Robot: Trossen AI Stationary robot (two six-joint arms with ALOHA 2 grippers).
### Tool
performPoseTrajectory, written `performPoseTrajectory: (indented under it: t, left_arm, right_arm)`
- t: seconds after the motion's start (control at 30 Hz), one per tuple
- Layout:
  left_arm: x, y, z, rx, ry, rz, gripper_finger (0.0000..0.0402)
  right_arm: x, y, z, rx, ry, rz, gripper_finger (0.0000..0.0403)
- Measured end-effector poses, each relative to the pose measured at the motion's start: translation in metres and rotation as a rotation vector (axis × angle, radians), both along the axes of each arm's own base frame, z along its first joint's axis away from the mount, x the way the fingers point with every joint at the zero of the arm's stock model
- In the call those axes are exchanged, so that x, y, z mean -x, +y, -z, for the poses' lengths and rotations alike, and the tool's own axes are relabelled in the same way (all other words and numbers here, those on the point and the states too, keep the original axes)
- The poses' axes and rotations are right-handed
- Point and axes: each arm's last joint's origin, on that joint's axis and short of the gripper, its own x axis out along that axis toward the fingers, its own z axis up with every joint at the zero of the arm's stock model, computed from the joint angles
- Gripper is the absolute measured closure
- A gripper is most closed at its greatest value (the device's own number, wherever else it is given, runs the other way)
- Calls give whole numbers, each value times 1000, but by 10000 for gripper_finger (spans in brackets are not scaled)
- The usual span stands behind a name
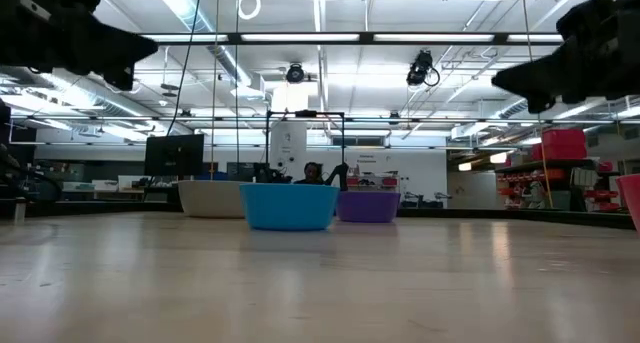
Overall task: Nest bowls inside each other
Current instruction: Stack the dark blue bowl on the gray bowl
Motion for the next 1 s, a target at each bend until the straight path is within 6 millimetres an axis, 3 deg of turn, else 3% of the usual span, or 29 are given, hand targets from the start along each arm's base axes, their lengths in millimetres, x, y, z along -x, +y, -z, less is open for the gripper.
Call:
performPoseTrajectory:
  t: [0.2, 0.43, 0.57, 0.8, 1.0]
  left_arm:
    - [0, 0, -2, -88, -11, -7, 370]
    - [0, 3, -1, -56, 3, -112, 370]
    - [0, 3, 0, -44, 7, -119, 370]
    - [1, 7, -1, -86, 14, -251, 370]
    - [1, 6, 1, -125, 44, -234, 370]
  right_arm:
    - [2, -3, -15, 2, -151, 116, 323]
    - [6, -11, -18, -12, -176, 382, 321]
    - [4, -11, -15, -81, -169, 384, 324]
    - [-13, -15, -5, -252, 100, 215, 309]
    - [-53, -28, -25, -213, 340, 106, 300]
